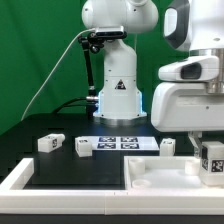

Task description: Assemble one leg

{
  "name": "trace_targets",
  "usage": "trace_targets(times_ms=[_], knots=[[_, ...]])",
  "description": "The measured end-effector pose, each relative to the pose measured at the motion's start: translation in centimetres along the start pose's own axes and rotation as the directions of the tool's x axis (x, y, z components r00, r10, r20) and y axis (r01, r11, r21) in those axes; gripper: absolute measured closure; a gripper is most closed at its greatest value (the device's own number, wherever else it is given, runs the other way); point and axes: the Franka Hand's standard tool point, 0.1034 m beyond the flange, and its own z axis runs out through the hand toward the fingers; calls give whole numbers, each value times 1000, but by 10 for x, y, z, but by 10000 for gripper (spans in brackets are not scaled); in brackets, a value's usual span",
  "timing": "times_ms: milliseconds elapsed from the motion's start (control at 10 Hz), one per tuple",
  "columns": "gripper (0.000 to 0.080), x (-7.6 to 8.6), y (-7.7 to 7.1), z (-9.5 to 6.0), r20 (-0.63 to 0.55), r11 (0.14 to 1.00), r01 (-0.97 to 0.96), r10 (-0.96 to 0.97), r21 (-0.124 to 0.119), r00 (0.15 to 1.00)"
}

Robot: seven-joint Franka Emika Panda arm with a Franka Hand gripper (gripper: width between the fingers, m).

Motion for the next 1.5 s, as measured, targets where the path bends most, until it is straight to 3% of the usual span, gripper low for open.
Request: trace_targets(times_ms=[300, 500, 700, 1000, 1200, 1300, 1400, 1500], knots=[[509, -1, 1, 1, -30, 919, -395, 395, 21, 918], [509, -3, 0, 2, -26, 730, -683, 683, 20, 730], [509, -3, 1, 2, -7, 576, -817, 818, 26, 576], [509, -3, 1, 2, 12, 455, -890, 890, 31, 455], [509, -3, 1, 2, 9, 515, -857, 857, 31, 515], [328, -4, 2, 2, 11, 568, -822, 823, 26, 569], [212, -2, 3, 1, 2, 647, -762, 762, 36, 647], [212, -1, 3, 1, -5, 726, -687, 687, 36, 726]])
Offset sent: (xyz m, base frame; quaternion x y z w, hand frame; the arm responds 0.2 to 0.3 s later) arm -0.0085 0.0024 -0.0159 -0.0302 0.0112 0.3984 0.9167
